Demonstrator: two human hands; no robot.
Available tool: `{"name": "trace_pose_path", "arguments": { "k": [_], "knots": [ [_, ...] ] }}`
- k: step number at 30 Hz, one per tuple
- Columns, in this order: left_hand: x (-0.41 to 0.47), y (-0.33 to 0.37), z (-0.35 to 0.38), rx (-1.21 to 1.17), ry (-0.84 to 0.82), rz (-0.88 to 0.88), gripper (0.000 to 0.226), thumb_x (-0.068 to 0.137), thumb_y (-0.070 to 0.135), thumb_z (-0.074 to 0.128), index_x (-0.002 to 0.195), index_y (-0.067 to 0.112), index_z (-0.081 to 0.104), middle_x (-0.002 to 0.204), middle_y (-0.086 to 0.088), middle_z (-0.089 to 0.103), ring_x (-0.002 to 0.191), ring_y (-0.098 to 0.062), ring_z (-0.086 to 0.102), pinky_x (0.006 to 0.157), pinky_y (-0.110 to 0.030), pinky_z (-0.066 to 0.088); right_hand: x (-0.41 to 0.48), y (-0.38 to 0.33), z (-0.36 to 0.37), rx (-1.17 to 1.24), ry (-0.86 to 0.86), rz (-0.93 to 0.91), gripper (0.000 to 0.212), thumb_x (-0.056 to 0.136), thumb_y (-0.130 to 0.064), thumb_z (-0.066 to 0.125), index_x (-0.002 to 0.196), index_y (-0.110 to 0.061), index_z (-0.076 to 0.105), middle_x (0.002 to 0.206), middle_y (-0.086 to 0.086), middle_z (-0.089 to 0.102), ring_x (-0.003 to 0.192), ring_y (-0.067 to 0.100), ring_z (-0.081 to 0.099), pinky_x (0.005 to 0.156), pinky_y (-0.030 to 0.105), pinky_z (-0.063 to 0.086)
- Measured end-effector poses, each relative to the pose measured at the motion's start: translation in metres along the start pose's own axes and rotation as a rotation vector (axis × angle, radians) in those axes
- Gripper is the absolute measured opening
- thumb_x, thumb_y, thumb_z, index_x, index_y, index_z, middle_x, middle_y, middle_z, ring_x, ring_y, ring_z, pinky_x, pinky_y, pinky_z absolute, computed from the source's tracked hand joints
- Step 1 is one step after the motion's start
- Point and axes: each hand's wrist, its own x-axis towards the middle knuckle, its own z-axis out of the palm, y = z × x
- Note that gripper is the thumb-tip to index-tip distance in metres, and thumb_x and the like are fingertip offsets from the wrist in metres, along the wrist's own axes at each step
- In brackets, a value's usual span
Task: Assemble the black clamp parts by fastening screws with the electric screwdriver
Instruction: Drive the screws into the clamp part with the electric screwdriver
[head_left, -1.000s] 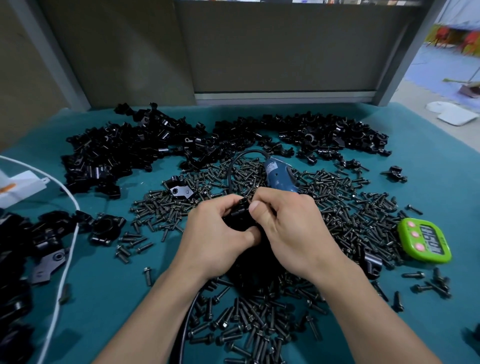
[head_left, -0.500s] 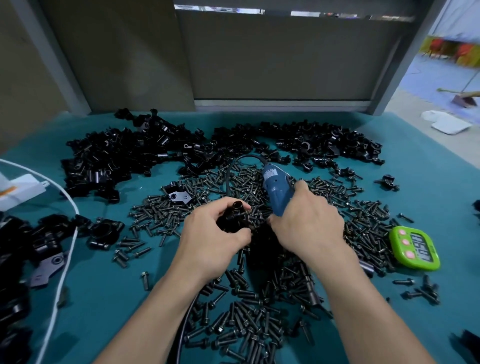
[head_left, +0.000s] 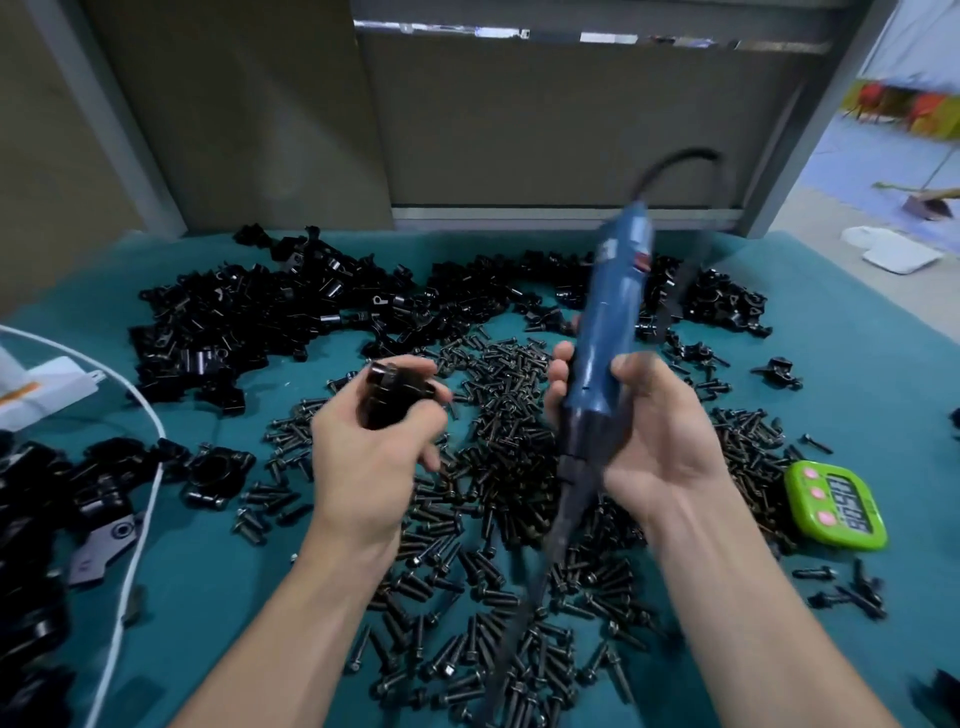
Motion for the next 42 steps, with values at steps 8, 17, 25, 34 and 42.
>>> {"name": "trace_pose_path", "arguments": {
  "k": [8,17,25,34,42],
  "knots": [
    [0.001,-0.014,0.003,0.560,-0.113,-0.142,0.024,0.069,0.020,0.082,0.081,0.039,0.073,0.078,0.014,0.074,0.065,-0.011,0.067,0.058,-0.040,0.058,0.024,0.011,0.010,0.197,0.251,-0.046,0.024,0.081,-0.013,0.073,0.096,-0.013,0.054,0.070,0.001,0.056,0.053,0.012,0.051,0.056,0.026,0.050],
    [0.001,-0.014,0.003,0.721,-0.166,-0.131,0.019,0.069,0.021,0.085,0.078,0.035,0.075,0.069,0.013,0.072,0.053,-0.014,0.066,0.045,-0.036,0.054,0.033,0.005,-0.014,0.411,0.353,-0.250,0.011,0.091,-0.003,0.058,0.091,-0.011,0.050,0.067,0.000,0.057,0.051,0.011,0.052,0.056,0.025,0.047],
    [-0.006,-0.017,0.010,0.862,-0.236,-0.088,0.014,0.075,0.019,0.082,0.070,0.020,0.068,0.067,0.014,0.067,0.041,-0.005,0.053,0.038,-0.028,0.043,0.030,0.009,-0.016,0.489,0.369,-0.293,0.009,0.091,-0.003,0.057,0.088,-0.010,0.051,0.064,0.000,0.057,0.049,0.011,0.052,0.052,0.024,0.049],
    [-0.005,-0.018,0.010,0.859,-0.230,-0.105,0.020,0.076,0.020,0.082,0.066,0.019,0.064,0.054,0.004,0.062,0.037,-0.005,0.048,0.037,-0.025,0.040,0.032,0.014,-0.015,0.451,0.328,-0.335,0.008,0.095,-0.004,0.055,0.094,-0.010,0.050,0.066,0.000,0.056,0.052,0.011,0.051,0.056,0.026,0.048],
    [-0.003,-0.019,0.008,0.750,-0.200,-0.199,0.016,0.077,0.016,0.082,0.073,0.012,0.067,0.043,0.016,0.052,0.032,-0.005,0.039,0.034,-0.019,0.032,0.033,0.020,-0.014,0.480,0.278,-0.334,0.010,0.092,-0.002,0.053,0.093,-0.011,0.049,0.067,0.002,0.055,0.052,0.013,0.052,0.056,0.027,0.051]
  ]
}}
